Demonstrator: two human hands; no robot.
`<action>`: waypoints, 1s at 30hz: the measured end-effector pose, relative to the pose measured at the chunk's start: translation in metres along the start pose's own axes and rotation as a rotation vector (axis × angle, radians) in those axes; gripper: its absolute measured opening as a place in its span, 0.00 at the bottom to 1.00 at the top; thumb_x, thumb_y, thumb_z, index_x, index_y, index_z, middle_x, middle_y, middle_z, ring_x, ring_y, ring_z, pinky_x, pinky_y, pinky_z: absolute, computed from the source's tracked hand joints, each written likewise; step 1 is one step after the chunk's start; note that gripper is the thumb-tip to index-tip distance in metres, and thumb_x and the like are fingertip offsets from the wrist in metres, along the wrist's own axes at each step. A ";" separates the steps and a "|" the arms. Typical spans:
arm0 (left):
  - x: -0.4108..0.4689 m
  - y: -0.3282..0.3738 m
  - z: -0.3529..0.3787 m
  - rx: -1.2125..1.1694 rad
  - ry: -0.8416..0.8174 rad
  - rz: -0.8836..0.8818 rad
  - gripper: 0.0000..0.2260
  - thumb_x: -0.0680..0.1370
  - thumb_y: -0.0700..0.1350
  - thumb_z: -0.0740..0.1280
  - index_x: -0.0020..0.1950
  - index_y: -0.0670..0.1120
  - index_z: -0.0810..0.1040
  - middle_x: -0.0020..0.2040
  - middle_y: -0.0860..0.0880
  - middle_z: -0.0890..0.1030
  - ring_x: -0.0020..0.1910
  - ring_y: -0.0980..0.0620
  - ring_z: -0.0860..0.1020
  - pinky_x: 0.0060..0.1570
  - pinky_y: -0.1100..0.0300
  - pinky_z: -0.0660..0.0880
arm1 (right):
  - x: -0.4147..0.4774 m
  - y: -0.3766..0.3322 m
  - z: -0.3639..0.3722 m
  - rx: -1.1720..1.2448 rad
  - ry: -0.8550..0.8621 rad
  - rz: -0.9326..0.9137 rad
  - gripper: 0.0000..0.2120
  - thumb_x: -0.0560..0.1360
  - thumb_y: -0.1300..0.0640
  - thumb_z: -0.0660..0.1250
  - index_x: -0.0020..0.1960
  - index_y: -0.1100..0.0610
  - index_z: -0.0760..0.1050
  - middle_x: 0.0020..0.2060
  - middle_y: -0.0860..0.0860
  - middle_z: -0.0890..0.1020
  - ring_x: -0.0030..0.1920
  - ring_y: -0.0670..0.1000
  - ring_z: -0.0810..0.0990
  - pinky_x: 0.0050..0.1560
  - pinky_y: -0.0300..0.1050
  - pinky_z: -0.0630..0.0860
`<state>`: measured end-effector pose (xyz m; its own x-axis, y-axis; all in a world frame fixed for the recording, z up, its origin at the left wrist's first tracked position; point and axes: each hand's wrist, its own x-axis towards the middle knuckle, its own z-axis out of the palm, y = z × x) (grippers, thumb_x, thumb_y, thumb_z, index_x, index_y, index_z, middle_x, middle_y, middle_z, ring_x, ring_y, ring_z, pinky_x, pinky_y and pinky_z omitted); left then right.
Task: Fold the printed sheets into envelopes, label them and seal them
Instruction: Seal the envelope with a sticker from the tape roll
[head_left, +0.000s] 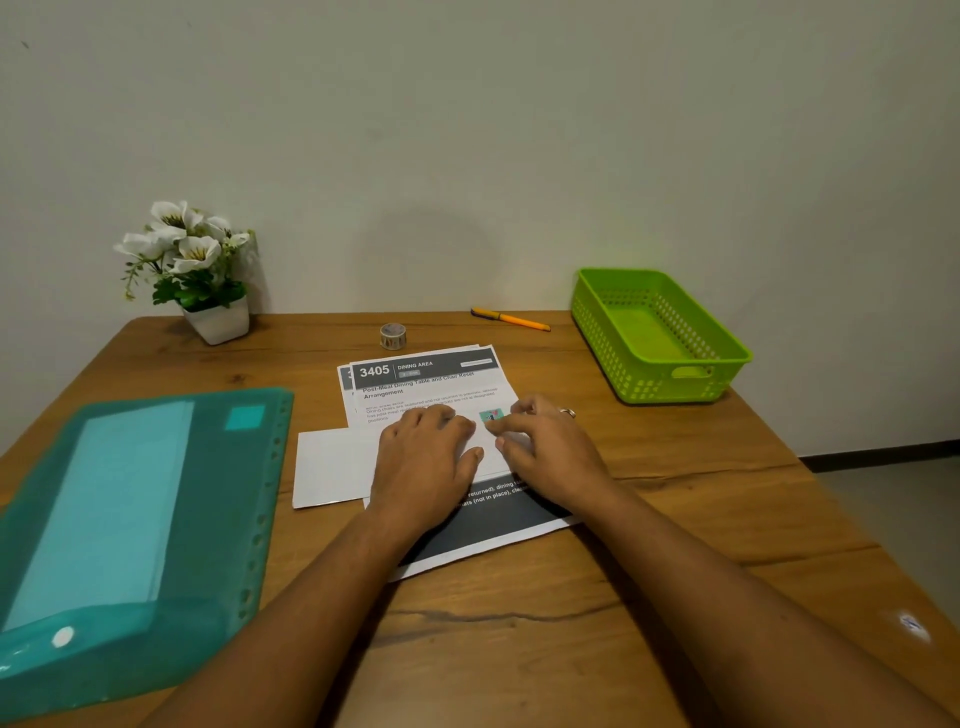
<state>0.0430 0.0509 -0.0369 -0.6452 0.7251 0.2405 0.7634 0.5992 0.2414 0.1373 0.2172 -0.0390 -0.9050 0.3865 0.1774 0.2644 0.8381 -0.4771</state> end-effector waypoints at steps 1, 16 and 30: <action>0.002 -0.001 -0.004 -0.047 -0.021 0.005 0.19 0.82 0.59 0.62 0.71 0.55 0.74 0.71 0.52 0.74 0.70 0.48 0.69 0.67 0.48 0.68 | -0.001 0.002 -0.002 0.036 -0.007 0.013 0.13 0.81 0.49 0.69 0.65 0.45 0.83 0.63 0.48 0.75 0.61 0.51 0.76 0.54 0.45 0.73; -0.017 -0.105 -0.105 0.238 -0.504 -0.279 0.44 0.69 0.68 0.75 0.79 0.56 0.62 0.76 0.50 0.69 0.74 0.45 0.68 0.71 0.42 0.70 | 0.004 -0.004 -0.020 0.144 -0.181 0.123 0.46 0.69 0.42 0.81 0.80 0.50 0.64 0.75 0.49 0.69 0.72 0.54 0.70 0.69 0.54 0.74; -0.032 -0.094 -0.120 -0.913 0.077 -0.290 0.15 0.76 0.33 0.73 0.58 0.49 0.82 0.49 0.45 0.82 0.47 0.49 0.83 0.40 0.62 0.81 | 0.000 0.002 -0.024 0.808 0.030 0.349 0.34 0.77 0.64 0.74 0.79 0.58 0.64 0.55 0.55 0.83 0.53 0.47 0.81 0.52 0.41 0.78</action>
<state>-0.0119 -0.0693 0.0457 -0.8302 0.5467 0.1096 0.2761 0.2324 0.9326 0.1457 0.2281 -0.0194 -0.8042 0.5895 -0.0750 0.1974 0.1460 -0.9694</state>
